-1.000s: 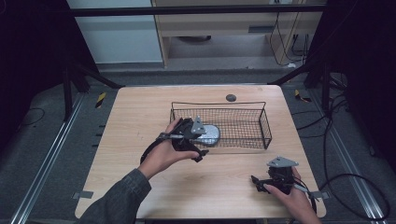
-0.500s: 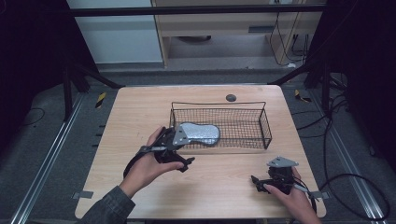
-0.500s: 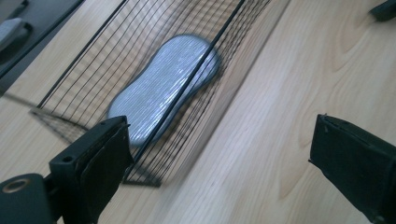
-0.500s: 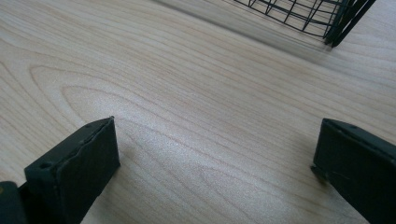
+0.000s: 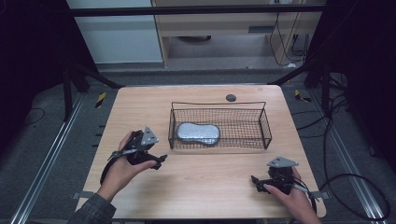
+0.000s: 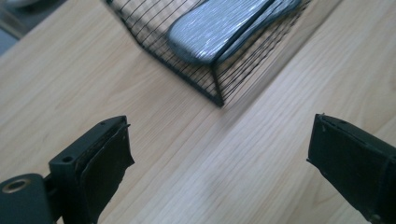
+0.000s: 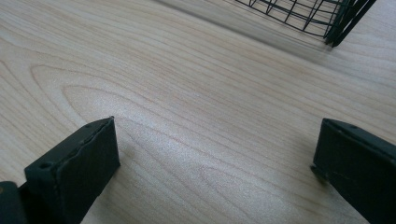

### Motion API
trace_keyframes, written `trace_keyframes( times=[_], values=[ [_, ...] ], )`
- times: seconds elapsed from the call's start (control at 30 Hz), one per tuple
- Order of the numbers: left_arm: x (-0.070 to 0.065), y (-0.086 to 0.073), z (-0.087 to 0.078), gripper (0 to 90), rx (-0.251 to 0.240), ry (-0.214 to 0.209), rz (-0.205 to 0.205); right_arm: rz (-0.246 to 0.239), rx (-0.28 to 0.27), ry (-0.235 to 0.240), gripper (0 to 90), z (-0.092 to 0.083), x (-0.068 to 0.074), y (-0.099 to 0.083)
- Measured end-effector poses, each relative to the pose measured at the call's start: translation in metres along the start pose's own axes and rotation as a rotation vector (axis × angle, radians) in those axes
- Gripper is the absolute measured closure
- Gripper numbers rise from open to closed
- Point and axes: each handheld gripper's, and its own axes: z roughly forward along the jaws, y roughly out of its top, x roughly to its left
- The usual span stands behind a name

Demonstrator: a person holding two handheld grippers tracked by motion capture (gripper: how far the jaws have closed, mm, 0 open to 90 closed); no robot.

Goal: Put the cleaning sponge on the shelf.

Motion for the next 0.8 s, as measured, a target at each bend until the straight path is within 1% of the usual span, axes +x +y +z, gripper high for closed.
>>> trace_keyframes(
  times=[0.03, 0.13, 0.17, 0.27, 0.37, 0.4, 0.57, 0.67, 0.8],
  values=[
    [0.0, 0.0, 0.0, 5.2, 0.0, 0.0, 0.0, 0.0, 0.0, 0.0, 0.3, 0.0, 0.0, 0.0],
    [0.016, -0.017, 0.006, 5.2, 0.023, 0.037, -0.042, 0.0, 0.0, 0.0, 0.3, 0.0, 0.0, 0.0],
    [0.019, -0.021, 0.007, 5.2, 0.024, 0.039, -0.057, 0.0, 0.0, 0.0, 0.3, 0.0, 0.0, 0.0],
    [0.031, -0.034, 0.013, 5.2, 0.042, 0.064, -0.092, 0.0, 0.0, 0.0, 0.3, 0.0, 0.0, 0.0],
    [0.04, -0.044, 0.018, 5.3, 0.048, 0.069, -0.134, 0.0, 0.0, 0.0, 0.3, 0.0, 0.0, 0.0],
    [0.042, -0.046, 0.019, 5.2, 0.054, 0.074, -0.138, 0.0, 0.0, 0.0, 0.3, 0.0, 0.0, 0.0],
    [0.051, -0.056, 0.026, 5.2, 0.043, 0.087, -0.181, 0.0, 0.0, 0.0, 0.3, 0.0, 0.0, 0.0],
    [0.057, -0.061, 0.032, 4.8, 0.048, 0.099, -0.201, 0.0, 0.0, 0.0, 0.3, 0.0, 0.0, 0.0],
    [0.063, -0.067, 0.042, 4.6, 0.041, 0.081, -0.25, 0.0, 0.0, 0.0, 0.4, 0.0, 0.0, 0.0]
  ],
)
